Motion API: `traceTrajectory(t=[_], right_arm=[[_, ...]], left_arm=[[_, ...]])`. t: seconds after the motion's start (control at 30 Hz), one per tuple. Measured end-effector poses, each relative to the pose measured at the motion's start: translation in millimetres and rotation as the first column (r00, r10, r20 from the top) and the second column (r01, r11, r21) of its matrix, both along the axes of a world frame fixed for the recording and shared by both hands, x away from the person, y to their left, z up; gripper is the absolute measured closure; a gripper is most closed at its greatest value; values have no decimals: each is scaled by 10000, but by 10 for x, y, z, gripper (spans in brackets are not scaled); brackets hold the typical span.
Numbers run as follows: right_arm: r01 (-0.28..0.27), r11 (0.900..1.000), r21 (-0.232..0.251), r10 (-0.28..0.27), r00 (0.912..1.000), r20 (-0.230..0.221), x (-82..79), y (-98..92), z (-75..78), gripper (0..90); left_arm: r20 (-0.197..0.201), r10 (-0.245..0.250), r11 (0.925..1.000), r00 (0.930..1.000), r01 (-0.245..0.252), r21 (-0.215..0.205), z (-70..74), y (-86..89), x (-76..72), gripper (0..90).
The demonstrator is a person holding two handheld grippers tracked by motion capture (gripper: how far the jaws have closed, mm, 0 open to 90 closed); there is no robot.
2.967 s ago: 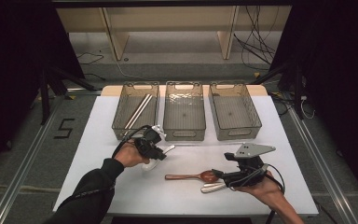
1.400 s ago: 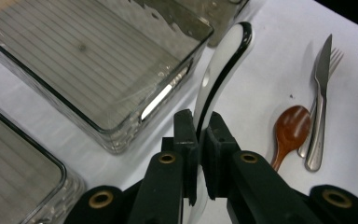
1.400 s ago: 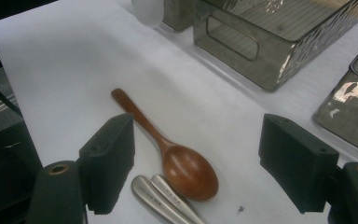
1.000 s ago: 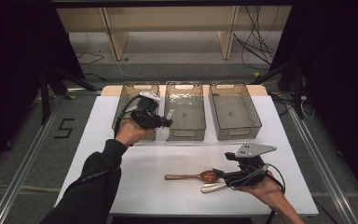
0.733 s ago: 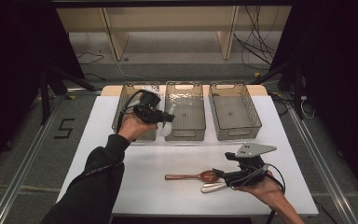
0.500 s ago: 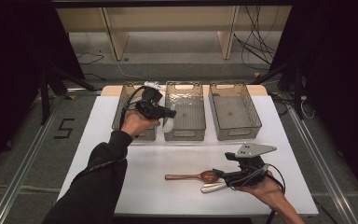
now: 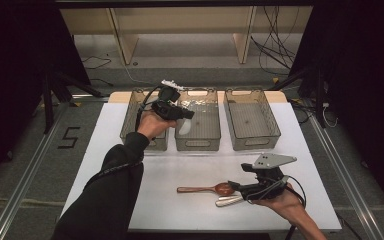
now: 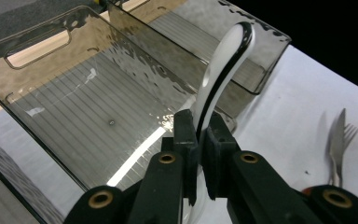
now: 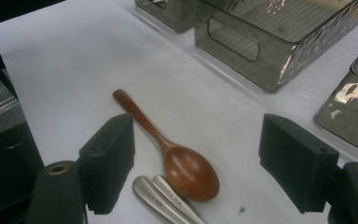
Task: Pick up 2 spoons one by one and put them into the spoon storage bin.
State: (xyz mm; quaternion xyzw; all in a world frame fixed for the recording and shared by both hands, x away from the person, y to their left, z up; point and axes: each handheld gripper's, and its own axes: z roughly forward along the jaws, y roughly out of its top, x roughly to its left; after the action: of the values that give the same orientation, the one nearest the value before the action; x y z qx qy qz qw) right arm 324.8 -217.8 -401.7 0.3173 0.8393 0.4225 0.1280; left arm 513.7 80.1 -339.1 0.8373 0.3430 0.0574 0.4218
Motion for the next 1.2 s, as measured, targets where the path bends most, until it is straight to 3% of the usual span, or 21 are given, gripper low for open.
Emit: traceTrajectory(t=[0.23, 0.6, 1.0, 1.07, 1.13, 1.2], right_arm=[[-22, 10000, -5, 22, 10000, -36, 6, -4, -3, 277], [-49, 10000, 6, 49, 10000, -1, -1, -3, 0, 277], [-64, 10000, -8, 63, 10000, -22, 3, 4, -3, 277], [-64, 10000, -18, 64, 10000, -28, 2, 4, -5, 277], [-56, 10000, -8, 56, 10000, -28, -1, 5, -3, 277], [-68, 10000, -7, 68, 10000, -21, 0, 3, -2, 277]], left_arm=[[-26, 315, 9993, 9995, -316, -222, -28, -19, 98, 847], [-509, 821, 9966, 9953, -816, 118, -271, -21, 237, 844], [-899, 779, 9944, 9929, -710, 779, -459, -52, 260, 836], [-952, 987, 9922, 9906, -906, 859, -499, -55, 276, 834], [-1046, 1059, 9911, 9889, -964, 917, -515, -56, 284, 801], [-1224, 1027, 9922, 9871, -930, 828, -503, -59, 280, 703]])
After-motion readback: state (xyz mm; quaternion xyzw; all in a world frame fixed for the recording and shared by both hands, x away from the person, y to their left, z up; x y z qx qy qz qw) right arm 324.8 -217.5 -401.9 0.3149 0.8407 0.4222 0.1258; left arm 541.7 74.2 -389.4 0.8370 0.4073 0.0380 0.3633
